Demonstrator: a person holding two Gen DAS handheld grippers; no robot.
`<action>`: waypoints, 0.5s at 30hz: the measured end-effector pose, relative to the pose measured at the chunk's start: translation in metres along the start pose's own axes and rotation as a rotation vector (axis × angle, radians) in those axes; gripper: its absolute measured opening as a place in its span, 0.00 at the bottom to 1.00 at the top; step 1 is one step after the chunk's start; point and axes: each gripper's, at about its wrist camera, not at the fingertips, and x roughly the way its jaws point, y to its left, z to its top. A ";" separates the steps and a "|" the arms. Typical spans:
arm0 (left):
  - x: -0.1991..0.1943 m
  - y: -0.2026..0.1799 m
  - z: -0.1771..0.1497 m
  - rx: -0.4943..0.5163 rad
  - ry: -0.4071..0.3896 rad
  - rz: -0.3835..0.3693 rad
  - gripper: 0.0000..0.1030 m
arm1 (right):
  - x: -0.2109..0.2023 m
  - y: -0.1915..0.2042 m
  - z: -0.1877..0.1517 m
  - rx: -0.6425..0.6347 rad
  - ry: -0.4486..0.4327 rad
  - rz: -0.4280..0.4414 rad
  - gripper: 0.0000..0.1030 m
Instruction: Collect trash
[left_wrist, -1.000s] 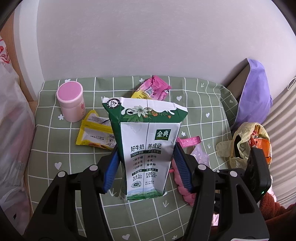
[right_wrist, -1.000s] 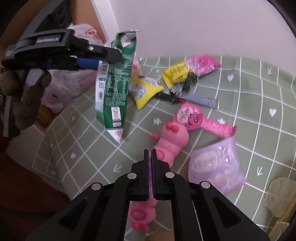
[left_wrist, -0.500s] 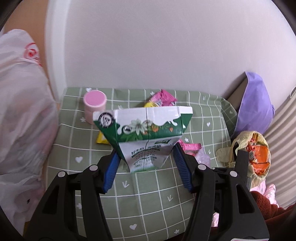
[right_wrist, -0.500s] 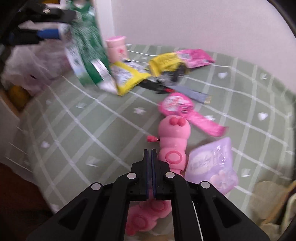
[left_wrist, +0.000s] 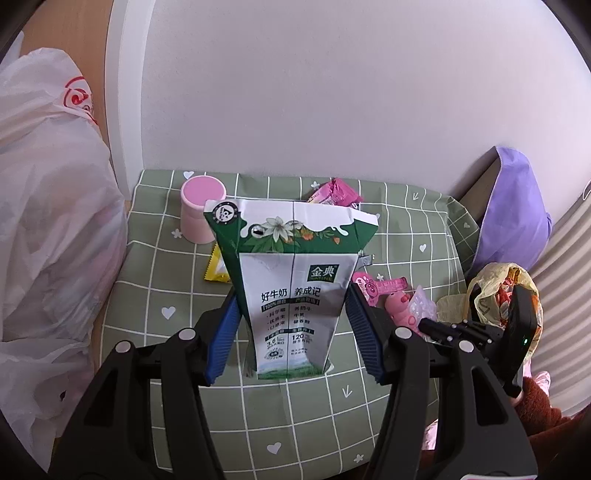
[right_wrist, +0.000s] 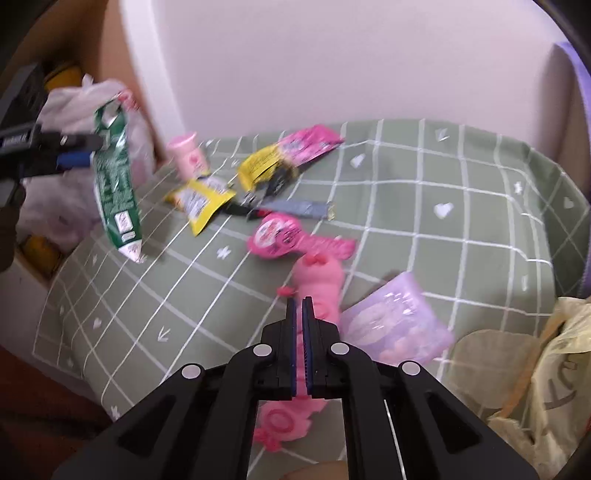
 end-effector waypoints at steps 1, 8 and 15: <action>0.001 0.000 0.000 0.000 0.003 0.001 0.53 | 0.001 0.003 0.000 -0.005 -0.003 -0.015 0.06; 0.000 0.000 -0.001 0.002 0.001 0.005 0.53 | -0.005 -0.035 -0.012 0.193 -0.022 -0.198 0.06; 0.004 -0.004 -0.003 0.006 0.013 -0.010 0.53 | 0.016 -0.059 -0.033 0.347 0.051 -0.114 0.06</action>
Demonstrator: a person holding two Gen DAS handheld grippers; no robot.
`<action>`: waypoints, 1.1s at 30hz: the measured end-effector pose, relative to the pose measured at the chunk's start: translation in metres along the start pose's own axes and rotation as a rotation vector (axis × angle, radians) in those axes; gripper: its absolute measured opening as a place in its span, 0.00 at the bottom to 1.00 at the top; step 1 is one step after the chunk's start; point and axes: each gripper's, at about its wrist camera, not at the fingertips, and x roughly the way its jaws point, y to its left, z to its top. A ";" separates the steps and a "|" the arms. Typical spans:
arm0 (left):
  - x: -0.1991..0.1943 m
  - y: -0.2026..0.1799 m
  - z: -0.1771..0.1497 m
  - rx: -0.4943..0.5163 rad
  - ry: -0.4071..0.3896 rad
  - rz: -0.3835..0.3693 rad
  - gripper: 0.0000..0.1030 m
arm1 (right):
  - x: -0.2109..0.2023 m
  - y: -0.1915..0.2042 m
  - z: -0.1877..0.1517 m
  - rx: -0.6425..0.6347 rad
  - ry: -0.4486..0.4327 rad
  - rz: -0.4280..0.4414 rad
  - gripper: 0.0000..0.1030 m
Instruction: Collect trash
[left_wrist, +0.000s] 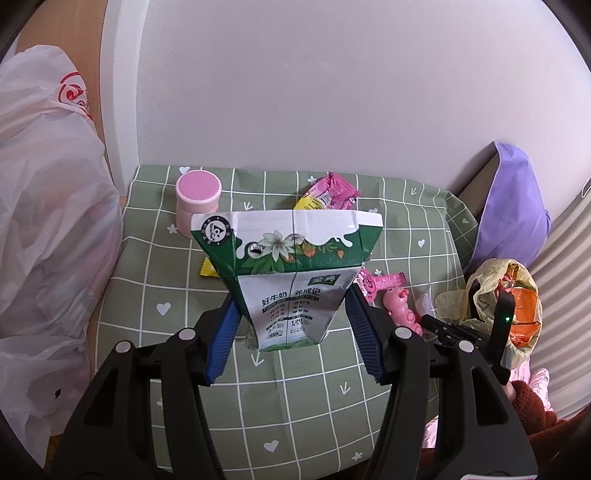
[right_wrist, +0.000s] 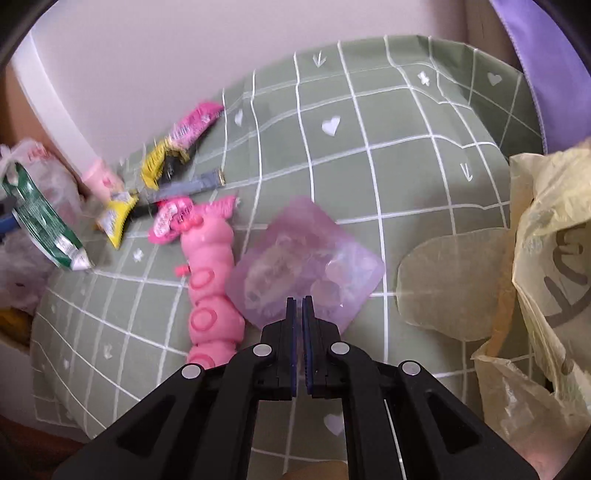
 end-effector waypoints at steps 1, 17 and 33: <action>0.001 -0.001 0.000 0.000 0.002 -0.003 0.53 | 0.001 0.001 0.000 -0.009 -0.004 0.005 0.06; 0.009 -0.008 -0.005 -0.004 0.026 -0.043 0.53 | 0.036 0.039 0.033 -0.079 0.206 0.243 0.06; 0.009 -0.006 -0.005 -0.013 0.026 -0.056 0.53 | 0.025 0.066 0.027 -0.374 0.318 -0.028 0.06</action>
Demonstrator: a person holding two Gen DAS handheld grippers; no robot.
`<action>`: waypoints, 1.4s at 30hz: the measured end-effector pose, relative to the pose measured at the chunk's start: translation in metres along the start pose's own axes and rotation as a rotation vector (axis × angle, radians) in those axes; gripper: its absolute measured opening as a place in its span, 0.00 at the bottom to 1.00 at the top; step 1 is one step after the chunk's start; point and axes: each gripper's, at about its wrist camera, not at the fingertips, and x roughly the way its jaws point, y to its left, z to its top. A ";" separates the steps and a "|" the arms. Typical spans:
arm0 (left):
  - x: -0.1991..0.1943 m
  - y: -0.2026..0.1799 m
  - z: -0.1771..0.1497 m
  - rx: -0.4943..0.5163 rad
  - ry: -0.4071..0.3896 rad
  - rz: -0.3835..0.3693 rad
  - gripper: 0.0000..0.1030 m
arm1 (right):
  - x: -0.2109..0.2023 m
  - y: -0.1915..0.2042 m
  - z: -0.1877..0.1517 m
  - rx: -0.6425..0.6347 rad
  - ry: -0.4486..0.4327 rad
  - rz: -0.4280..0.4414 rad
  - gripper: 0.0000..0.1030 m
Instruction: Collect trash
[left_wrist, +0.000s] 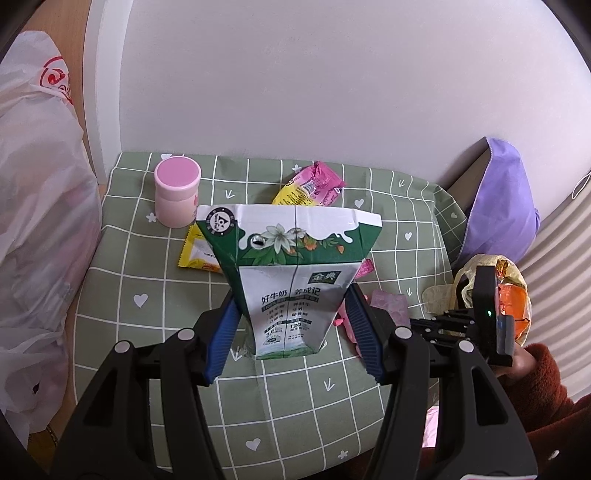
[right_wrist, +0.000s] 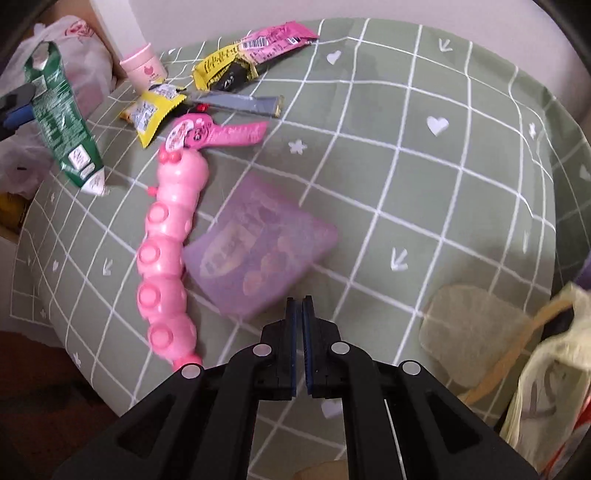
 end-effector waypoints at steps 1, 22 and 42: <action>-0.001 0.000 0.000 0.000 -0.001 0.000 0.53 | 0.001 0.002 0.004 0.004 -0.006 0.000 0.06; -0.002 -0.001 -0.002 0.000 -0.004 0.006 0.53 | 0.023 0.004 0.041 0.183 -0.248 0.139 0.06; -0.036 0.013 -0.012 -0.027 -0.045 0.095 0.53 | 0.007 0.103 0.128 -0.263 -0.343 0.339 0.06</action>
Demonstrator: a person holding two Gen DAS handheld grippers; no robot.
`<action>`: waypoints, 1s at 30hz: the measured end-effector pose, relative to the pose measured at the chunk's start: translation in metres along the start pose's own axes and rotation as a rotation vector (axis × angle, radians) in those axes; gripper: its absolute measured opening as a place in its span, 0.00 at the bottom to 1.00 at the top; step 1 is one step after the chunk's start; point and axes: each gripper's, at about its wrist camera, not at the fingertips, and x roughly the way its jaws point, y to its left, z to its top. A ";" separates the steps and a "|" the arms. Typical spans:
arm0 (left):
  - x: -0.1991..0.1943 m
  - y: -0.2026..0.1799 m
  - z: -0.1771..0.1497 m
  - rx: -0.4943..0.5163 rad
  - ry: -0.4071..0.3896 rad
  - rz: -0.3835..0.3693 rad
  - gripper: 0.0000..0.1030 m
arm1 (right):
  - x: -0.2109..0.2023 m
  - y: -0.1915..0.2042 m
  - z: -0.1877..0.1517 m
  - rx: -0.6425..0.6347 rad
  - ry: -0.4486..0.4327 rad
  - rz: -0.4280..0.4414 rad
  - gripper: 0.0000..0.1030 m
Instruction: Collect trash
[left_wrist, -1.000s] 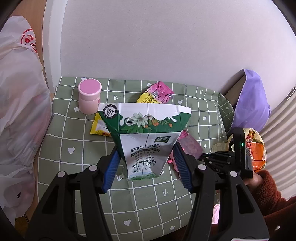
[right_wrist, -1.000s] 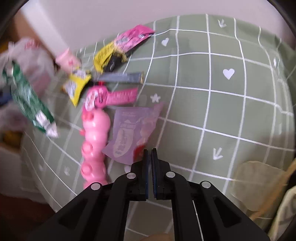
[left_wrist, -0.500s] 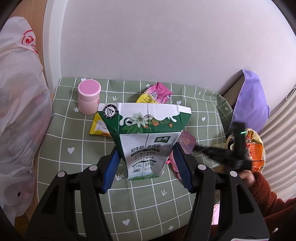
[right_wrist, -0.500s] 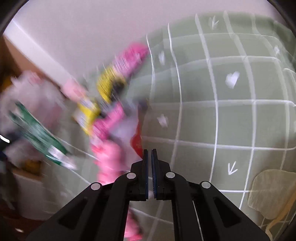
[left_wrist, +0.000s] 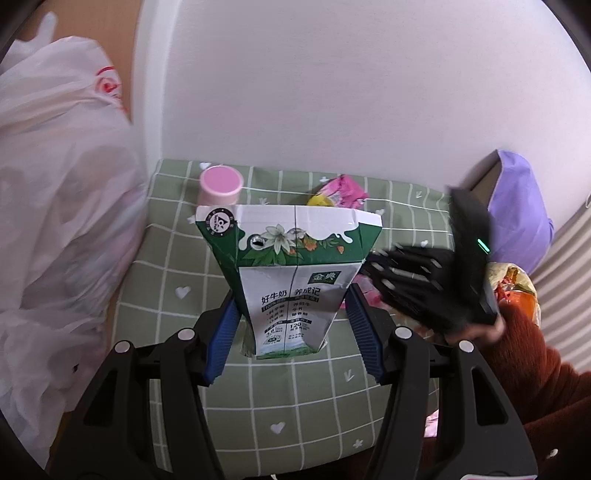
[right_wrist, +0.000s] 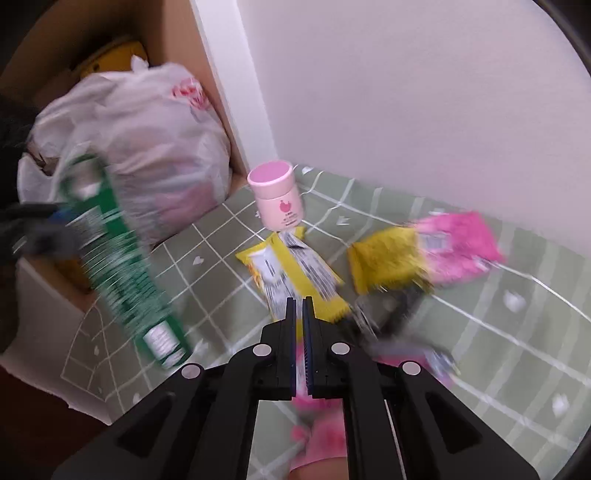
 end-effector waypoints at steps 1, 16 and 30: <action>-0.002 0.002 -0.002 -0.002 0.000 0.009 0.53 | 0.014 -0.002 0.007 0.003 0.021 0.018 0.06; -0.004 0.025 -0.010 -0.038 0.001 0.040 0.53 | 0.059 -0.020 0.002 -0.088 0.323 -0.093 0.07; 0.006 0.024 -0.012 -0.064 0.020 -0.006 0.53 | -0.011 -0.013 -0.024 -0.068 0.097 -0.230 0.17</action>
